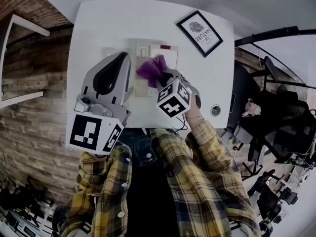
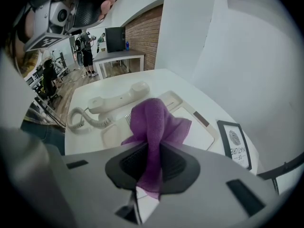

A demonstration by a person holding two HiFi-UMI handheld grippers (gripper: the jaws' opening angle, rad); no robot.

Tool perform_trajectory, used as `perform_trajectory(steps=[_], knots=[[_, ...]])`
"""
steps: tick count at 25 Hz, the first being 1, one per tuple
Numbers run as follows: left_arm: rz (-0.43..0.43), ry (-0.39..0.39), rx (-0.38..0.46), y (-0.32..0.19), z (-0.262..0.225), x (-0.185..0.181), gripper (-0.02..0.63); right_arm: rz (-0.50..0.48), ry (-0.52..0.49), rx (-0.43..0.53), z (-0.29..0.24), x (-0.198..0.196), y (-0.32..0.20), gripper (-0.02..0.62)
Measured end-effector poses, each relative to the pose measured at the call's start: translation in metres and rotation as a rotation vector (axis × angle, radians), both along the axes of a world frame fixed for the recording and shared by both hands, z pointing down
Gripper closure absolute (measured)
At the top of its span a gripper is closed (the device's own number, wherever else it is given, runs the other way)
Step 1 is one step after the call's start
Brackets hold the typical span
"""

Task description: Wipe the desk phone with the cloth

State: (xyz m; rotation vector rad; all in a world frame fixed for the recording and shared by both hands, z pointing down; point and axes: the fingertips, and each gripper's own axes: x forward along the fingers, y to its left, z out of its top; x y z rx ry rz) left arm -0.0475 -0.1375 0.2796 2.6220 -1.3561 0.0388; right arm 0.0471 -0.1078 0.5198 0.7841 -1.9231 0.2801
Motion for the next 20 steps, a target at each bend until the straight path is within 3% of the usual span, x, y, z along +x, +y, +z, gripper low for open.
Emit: perform_trajectory(steps=[10, 20], knots=[[0.016, 0.004, -0.003, 0.005, 0.002, 0.002, 0.591, 0.03, -0.023, -0.096, 0.017, -0.005, 0.052, 0.532], [0.035, 0.008, 0.003, 0.013, 0.001, 0.003, 0.591, 0.084, -0.034, -0.122, 0.024, -0.004, 0.076, 0.532]])
